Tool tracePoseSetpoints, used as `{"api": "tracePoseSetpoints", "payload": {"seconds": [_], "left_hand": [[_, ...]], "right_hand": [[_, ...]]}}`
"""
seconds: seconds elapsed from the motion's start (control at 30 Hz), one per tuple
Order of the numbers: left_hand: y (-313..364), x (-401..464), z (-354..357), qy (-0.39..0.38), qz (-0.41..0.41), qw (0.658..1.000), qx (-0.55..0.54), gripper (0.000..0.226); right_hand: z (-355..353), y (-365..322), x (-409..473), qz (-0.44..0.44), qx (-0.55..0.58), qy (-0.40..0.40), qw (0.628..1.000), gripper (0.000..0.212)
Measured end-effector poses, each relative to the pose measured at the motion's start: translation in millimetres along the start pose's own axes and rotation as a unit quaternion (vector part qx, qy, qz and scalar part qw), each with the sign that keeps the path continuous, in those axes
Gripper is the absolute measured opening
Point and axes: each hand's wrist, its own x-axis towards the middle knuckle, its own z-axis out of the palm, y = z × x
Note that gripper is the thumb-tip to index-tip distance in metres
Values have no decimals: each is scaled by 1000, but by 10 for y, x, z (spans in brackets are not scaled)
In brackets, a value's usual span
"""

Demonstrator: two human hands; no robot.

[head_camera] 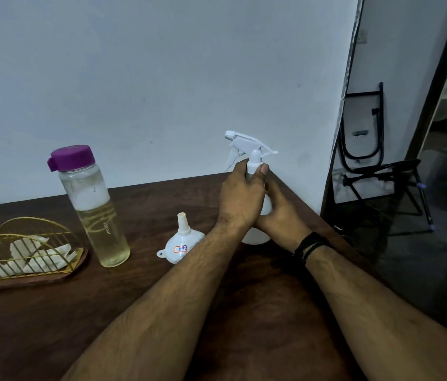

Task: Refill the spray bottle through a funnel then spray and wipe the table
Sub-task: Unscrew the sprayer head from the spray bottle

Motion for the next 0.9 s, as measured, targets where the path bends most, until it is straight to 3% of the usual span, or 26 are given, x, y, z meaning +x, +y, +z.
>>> {"api": "tracePoseSetpoints", "payload": {"seconds": [0.2,0.47,0.73,0.8,0.9], "left_hand": [[32,-56,61,58,-9,998,-15,26],[41,-64,78,88,-11,996,-16,31],[-67,-82,-21,-33,17,997,-64,38],[-81,-65,-59,-43,7,994,-97,34],[-85,-35,-50,-18,9,995,-102,28]], "right_hand": [[20,-27,-49,-16,-21,24,999,53],[6,-9,-48,-29,-34,13,999,51],[5,16,-51,-28,19,-7,999,60],[4,30,-50,-30,31,-10,999,70],[2,25,-53,-35,28,-9,999,70]]}}
